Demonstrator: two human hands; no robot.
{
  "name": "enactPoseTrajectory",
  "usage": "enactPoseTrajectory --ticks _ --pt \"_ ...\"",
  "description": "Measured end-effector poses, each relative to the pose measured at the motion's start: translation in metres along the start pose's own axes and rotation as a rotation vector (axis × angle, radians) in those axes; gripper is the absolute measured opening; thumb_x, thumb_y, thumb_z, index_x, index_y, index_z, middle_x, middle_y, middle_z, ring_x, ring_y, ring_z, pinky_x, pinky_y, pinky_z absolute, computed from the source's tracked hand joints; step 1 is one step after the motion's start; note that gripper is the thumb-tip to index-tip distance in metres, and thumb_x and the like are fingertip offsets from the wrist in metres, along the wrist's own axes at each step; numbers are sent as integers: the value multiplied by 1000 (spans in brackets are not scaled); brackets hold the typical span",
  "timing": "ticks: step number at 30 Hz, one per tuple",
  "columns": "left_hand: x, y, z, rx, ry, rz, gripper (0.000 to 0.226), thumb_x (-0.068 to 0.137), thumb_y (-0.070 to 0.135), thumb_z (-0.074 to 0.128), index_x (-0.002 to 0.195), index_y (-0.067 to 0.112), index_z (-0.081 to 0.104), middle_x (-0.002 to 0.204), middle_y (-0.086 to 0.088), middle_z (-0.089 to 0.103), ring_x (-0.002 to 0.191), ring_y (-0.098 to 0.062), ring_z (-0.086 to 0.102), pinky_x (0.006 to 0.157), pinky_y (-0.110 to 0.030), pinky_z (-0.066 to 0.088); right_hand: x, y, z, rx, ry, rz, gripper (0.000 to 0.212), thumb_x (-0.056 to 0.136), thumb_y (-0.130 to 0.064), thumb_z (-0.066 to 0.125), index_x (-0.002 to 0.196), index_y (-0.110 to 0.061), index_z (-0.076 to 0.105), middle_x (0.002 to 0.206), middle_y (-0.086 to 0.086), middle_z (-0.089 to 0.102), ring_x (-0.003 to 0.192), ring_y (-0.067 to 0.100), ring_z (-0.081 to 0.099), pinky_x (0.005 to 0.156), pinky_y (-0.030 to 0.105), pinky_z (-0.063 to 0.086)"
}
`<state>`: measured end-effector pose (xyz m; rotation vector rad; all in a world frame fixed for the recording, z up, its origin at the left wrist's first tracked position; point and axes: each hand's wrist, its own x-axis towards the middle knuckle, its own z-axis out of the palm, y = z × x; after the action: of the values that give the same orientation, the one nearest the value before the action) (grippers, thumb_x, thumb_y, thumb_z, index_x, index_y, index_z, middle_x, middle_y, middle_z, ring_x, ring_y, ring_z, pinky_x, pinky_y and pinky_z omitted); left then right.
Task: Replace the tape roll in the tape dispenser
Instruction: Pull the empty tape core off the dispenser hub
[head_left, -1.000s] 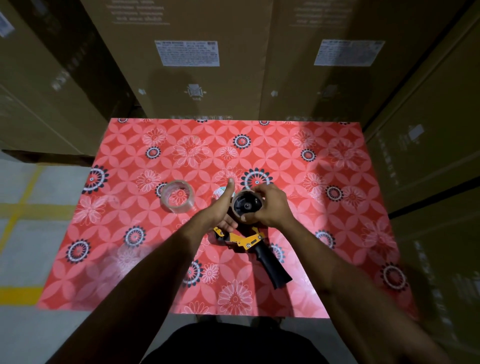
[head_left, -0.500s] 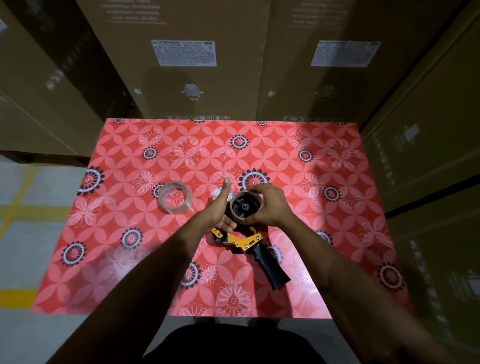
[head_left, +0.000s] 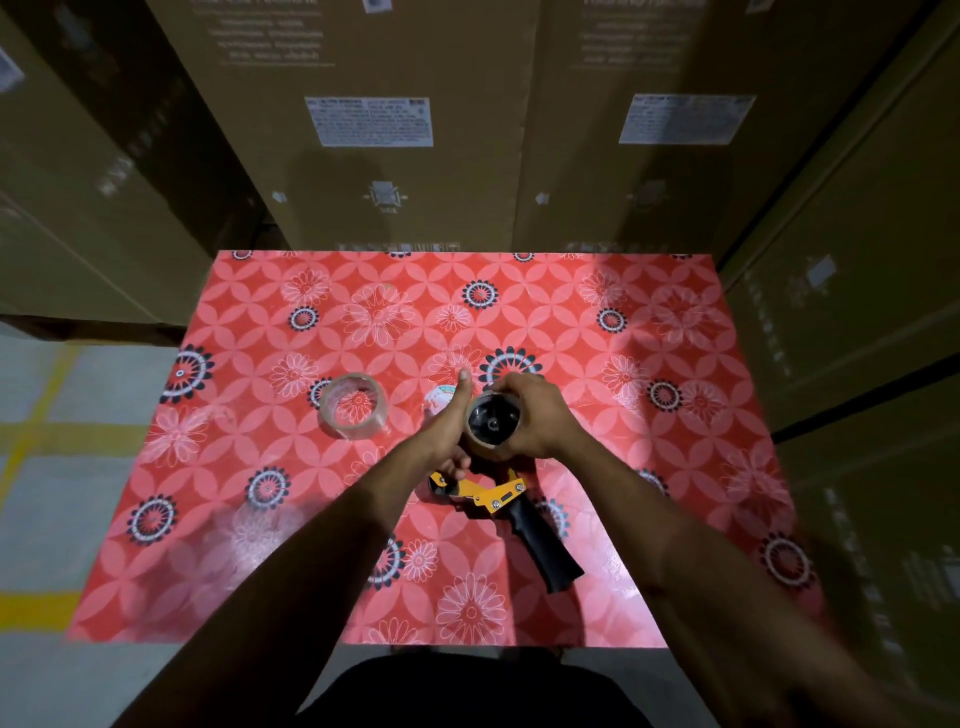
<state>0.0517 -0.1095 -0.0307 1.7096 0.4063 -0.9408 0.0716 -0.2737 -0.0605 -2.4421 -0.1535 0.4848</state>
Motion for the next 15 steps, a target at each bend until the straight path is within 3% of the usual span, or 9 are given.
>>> enactPoseTrajectory --ticks 3,6,8,11,13,15 --pt "0 -1 -4 -23 -8 -27 103 81 87 1 86 4 63 65 -13 53 41 -16 47 45 -22 42 -3 3 0 42 -26 -77 91 53 -31 94 136 -16 60 134 3 63 122 21 60 98 18 38" --pt "2 0 -3 -5 -25 -17 104 79 88 0 97 6 61 54 -5 46 39 -13 42 42 -20 39 -9 0 4 43 -33 -68 110 49 -50 81 146 -13 45 141 8 51 126 24 52 102 25 39" --pt "2 2 -1 -7 -15 -21 104 78 89 1 95 5 60 51 -3 45 39 -13 40 42 -20 39 -11 -3 8 67 -23 24 118 42 -48 89 143 -11 39 135 9 41 117 20 44 96 26 41" --pt "-5 6 0 -10 6 -18 86 83 85 2 80 20 57 54 -4 47 40 -13 41 44 -23 43 -7 1 8 70 10 35 100 40 -49 90 123 -12 46 118 4 48 106 20 48 76 21 38" --pt "-5 6 0 -24 -1 -23 86 83 85 3 80 21 60 65 -11 51 40 -13 45 47 -26 50 -7 7 4 88 6 7 90 47 -33 93 126 -13 55 122 4 61 112 24 58 83 21 41" --pt "0 0 -4 -48 -33 -29 106 75 93 5 105 13 69 78 -18 53 41 -13 50 54 -30 55 -10 10 1 145 -10 -31 91 55 -19 95 137 -17 56 133 2 63 122 20 60 98 23 45"
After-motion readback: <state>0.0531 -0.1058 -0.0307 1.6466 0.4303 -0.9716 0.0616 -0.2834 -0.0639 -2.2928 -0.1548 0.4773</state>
